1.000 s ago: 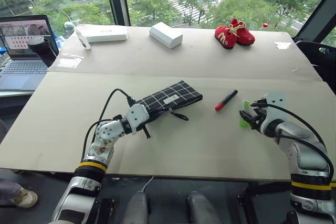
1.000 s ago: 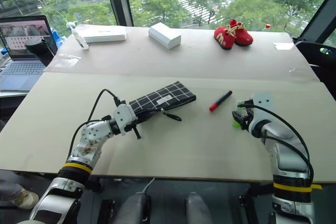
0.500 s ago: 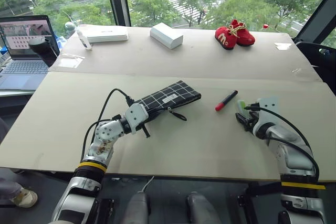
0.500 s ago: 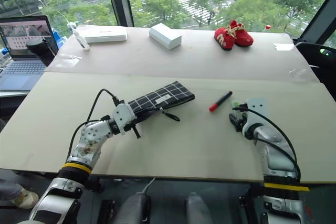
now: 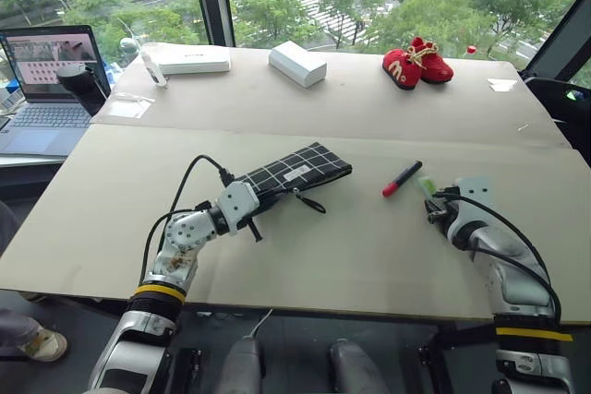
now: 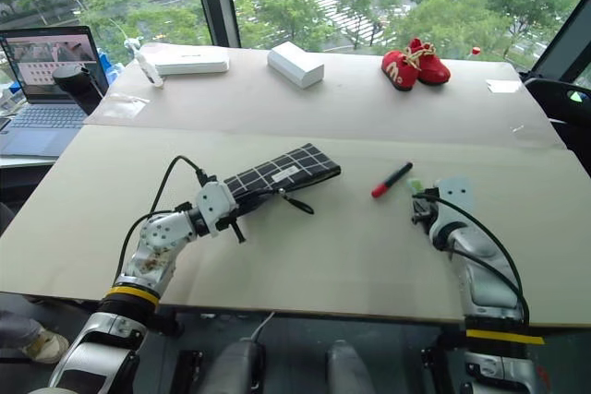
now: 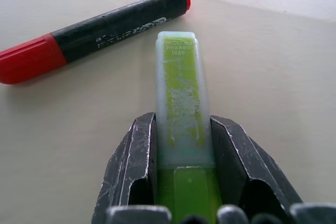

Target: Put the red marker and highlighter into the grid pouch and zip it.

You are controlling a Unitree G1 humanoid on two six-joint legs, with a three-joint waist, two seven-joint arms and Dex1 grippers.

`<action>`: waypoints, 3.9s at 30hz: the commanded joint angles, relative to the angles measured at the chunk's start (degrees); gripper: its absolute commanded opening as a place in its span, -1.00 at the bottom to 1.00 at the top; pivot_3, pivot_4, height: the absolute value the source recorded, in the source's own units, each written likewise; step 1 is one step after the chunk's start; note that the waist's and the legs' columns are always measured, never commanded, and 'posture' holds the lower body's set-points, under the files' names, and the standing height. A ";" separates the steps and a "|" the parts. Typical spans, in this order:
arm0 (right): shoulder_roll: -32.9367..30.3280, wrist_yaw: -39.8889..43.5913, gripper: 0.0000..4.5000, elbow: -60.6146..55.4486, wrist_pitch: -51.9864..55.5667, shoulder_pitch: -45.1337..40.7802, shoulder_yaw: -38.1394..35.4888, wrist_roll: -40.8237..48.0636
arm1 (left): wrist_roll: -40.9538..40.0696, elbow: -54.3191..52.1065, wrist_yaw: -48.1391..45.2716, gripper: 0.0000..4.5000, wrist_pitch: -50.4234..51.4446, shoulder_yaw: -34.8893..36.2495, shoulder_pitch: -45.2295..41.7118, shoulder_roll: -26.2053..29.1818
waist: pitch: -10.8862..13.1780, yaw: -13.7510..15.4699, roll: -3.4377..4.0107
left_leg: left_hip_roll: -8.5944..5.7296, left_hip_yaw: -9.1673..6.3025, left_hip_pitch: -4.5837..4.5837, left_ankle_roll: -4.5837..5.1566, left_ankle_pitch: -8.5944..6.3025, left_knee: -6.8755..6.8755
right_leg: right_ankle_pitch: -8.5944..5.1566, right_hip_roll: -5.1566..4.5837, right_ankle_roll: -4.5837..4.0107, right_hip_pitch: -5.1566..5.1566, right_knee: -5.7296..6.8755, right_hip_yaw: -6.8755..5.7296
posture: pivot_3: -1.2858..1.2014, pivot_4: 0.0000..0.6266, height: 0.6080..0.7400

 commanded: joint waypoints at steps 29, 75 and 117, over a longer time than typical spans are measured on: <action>-12.13 29.35 -0.52 13.05 -51.49 -17.39 22.89 -19.77 | -2.49 -8.56 -1.13 -1.00 3.35 1.12 1.14 -0.24 | 0.09 -1.27 0.13 | -0.03 0.03 -0.20 0.02 -0.01 -0.03 | 0.04 0.01 0.04 -0.28 -0.04 0.13 | 0.03 -0.52 0.84; -0.06 30.03 -0.52 18.44 -56.06 -25.32 33.93 -28.81 | -1.28 -6.14 -3.11 -1.00 -0.19 -0.94 1.95 0.47 | 0.08 -1.81 0.14 | -0.02 0.02 -0.18 0.02 -0.01 -0.03 | 0.05 0.02 0.03 -0.31 0.04 0.12 | 0.03 -0.52 0.84; -0.88 6.17 0.90 22.46 -10.20 -29.47 4.90 4.56 | -6.39 -11.17 -5.40 -1.00 6.00 2.91 4.83 3.01 | 0.08 -1.97 0.14 | 0.01 0.05 -0.15 0.05 -0.03 -0.03 | 0.01 0.03 -0.06 -0.45 0.35 0.15 | 0.03 -0.52 0.84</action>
